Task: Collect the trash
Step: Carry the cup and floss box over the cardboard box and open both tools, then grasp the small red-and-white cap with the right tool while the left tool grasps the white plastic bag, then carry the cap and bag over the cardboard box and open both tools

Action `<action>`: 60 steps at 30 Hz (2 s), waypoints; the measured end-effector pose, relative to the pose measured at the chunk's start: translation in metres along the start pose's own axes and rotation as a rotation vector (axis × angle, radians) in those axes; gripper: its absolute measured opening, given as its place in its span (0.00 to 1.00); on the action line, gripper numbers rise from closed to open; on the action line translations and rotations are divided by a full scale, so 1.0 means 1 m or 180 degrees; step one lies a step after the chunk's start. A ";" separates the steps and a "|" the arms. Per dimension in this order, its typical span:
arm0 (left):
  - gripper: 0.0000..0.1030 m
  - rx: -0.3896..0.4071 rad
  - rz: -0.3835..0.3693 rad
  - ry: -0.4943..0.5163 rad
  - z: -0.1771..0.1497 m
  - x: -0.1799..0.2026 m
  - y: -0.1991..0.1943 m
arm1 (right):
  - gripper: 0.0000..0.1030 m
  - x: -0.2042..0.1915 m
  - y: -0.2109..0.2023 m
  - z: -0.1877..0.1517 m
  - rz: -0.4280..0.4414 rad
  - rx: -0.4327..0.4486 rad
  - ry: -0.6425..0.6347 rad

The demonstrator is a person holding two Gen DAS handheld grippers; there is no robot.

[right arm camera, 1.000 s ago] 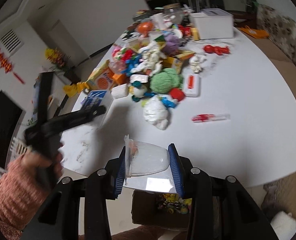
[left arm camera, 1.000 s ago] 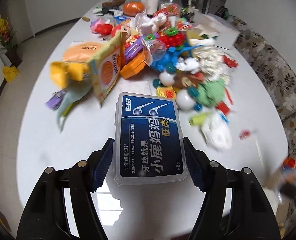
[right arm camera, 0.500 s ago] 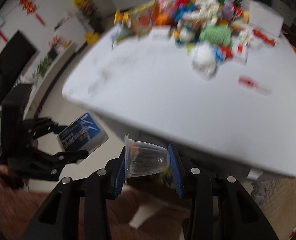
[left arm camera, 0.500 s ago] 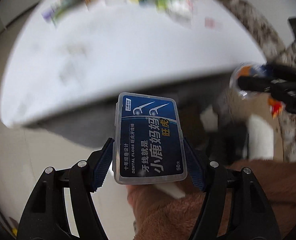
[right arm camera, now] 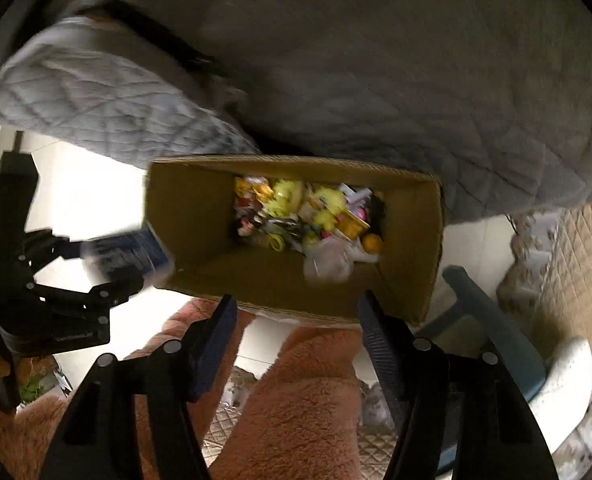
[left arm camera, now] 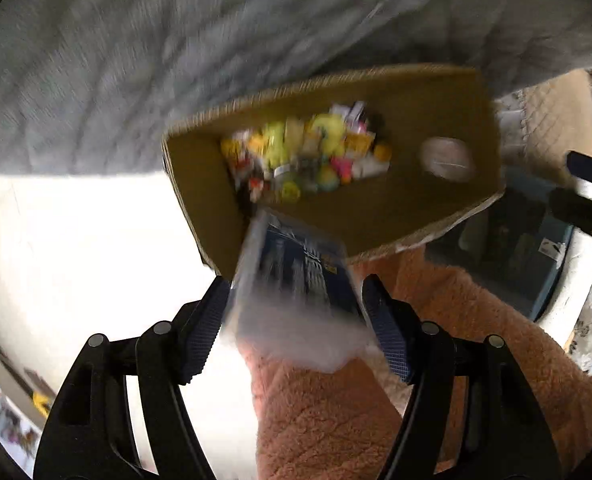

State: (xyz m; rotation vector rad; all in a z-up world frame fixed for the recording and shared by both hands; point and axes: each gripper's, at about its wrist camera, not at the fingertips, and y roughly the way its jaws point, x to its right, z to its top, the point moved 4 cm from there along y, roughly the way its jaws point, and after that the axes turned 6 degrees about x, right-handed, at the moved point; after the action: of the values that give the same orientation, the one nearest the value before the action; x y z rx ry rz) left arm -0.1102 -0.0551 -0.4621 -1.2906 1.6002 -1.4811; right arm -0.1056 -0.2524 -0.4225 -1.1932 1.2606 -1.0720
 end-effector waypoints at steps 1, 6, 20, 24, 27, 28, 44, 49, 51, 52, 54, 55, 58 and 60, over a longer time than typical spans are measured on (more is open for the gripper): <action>0.66 -0.0041 -0.0039 -0.0018 0.000 0.000 0.001 | 0.60 0.000 -0.003 0.001 0.0010 0.0019 0.0021; 0.68 0.0100 -0.0154 0.0068 0.002 0.005 -0.031 | 0.65 -0.007 -0.047 0.006 0.0109 0.0235 -0.0138; 0.76 0.1263 -0.0396 0.0610 -0.038 0.021 -0.210 | 0.79 0.031 -0.252 0.118 -0.0215 0.1983 0.0117; 0.76 0.1432 -0.0422 0.0493 -0.035 0.016 -0.228 | 0.79 0.066 -0.244 0.157 -0.0280 0.2020 0.0591; 0.76 0.1484 -0.0414 0.0423 -0.037 0.011 -0.231 | 0.79 0.062 -0.235 0.174 -0.0482 0.1974 0.0382; 0.76 0.1493 -0.0412 0.0402 -0.040 0.012 -0.233 | 0.79 0.060 -0.233 0.178 -0.0475 0.1947 0.0315; 0.76 0.2079 -0.0634 0.0536 0.018 0.045 -0.305 | 0.15 0.083 -0.237 0.166 -0.0043 0.1883 0.0442; 0.76 0.2313 -0.0644 0.0369 0.083 0.063 -0.326 | 0.15 0.088 -0.264 0.153 0.0102 0.2075 0.0545; 0.76 0.2343 -0.0591 0.0332 0.113 0.071 -0.328 | 0.15 0.088 -0.275 0.147 0.0128 0.2149 0.0559; 0.76 0.2343 -0.0532 0.0320 0.129 0.077 -0.326 | 0.15 0.088 -0.280 0.143 0.0144 0.2182 0.0554; 0.76 0.2314 -0.0430 0.0282 0.158 0.086 -0.322 | 0.14 0.088 -0.285 0.139 0.0186 0.2203 0.0557; 0.75 0.2282 -0.0362 0.0228 0.173 0.089 -0.318 | 0.14 0.088 -0.287 0.137 0.0190 0.2205 0.0557; 0.37 0.2248 -0.0303 0.0137 0.198 0.092 -0.314 | 0.14 0.088 -0.288 0.130 0.0206 0.2209 0.0569; 0.35 0.2251 -0.0341 0.0099 0.201 0.091 -0.316 | 0.14 0.087 -0.288 0.124 0.0231 0.2216 0.0568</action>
State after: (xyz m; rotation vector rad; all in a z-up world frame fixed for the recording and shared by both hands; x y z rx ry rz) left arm 0.1194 -0.1852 -0.1814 -0.9436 0.8827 -1.8985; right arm 0.0386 -0.3624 -0.1522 -0.5275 0.9242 -1.4274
